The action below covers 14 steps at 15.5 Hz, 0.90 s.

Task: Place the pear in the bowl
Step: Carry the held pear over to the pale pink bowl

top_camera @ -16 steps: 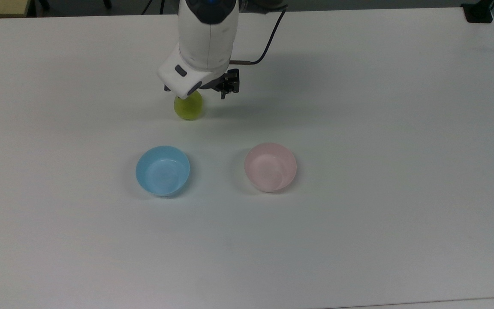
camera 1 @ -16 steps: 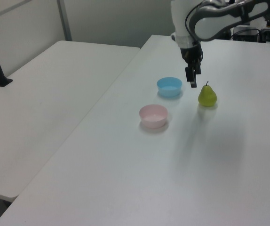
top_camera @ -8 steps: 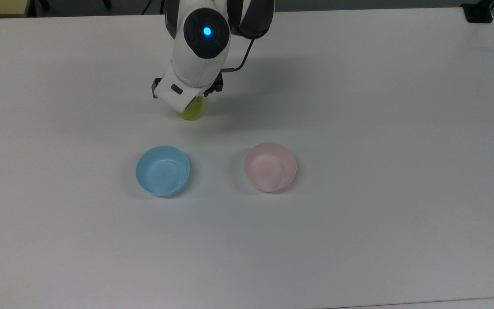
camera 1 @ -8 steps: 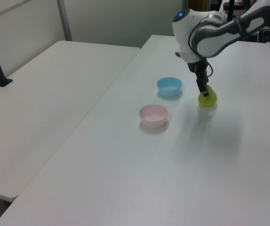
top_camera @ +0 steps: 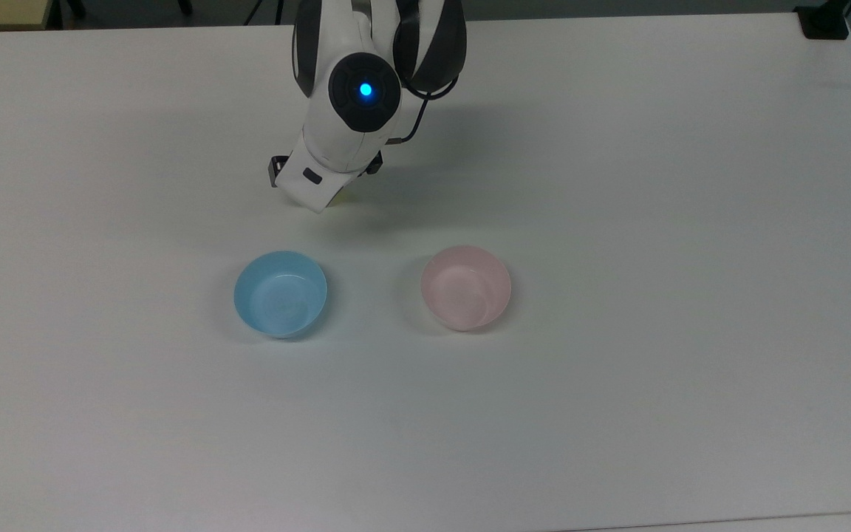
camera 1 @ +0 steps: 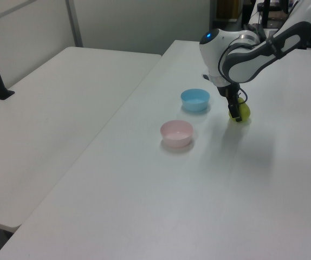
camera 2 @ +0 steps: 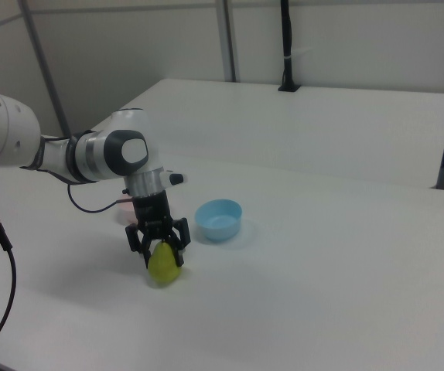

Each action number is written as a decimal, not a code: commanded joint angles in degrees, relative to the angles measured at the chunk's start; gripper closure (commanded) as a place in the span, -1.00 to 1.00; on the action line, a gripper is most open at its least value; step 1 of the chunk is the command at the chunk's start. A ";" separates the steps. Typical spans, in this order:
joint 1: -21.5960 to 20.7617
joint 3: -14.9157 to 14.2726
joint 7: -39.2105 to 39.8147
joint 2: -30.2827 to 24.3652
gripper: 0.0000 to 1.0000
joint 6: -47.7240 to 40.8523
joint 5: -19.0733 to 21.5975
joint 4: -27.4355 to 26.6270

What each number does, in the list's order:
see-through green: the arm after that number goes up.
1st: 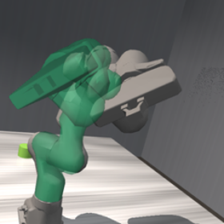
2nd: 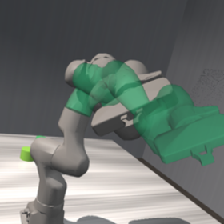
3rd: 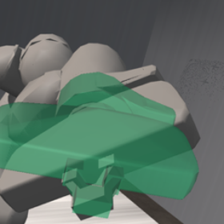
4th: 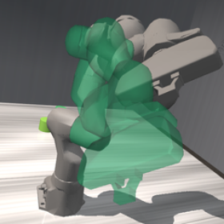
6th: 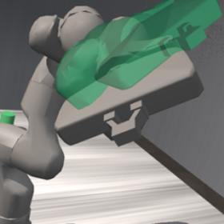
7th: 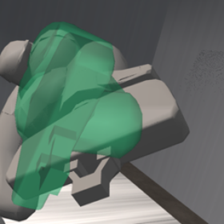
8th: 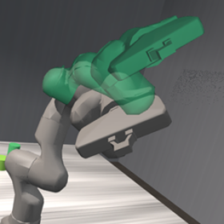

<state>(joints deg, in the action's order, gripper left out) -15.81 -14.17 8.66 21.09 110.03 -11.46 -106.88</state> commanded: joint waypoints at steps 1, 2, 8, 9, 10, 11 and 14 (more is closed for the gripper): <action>-0.80 -0.42 0.22 -1.22 0.38 1.42 -0.06 -0.61; -0.89 -0.33 0.22 -1.58 0.56 1.33 0.38 -0.35; -0.80 -0.33 0.74 -4.48 0.57 -1.48 10.03 8.77; -0.98 -0.33 0.74 -4.04 0.57 -1.14 12.14 10.71; -1.07 -0.33 0.66 -3.00 0.51 -0.96 14.08 12.99; -1.42 -0.33 0.31 -1.68 0.50 -0.78 16.10 15.36; -4.23 -0.59 0.04 3.42 0.50 -0.26 19.89 20.82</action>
<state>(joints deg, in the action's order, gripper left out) -17.03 -13.98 8.66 18.32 110.41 4.84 -92.90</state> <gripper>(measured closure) 0.247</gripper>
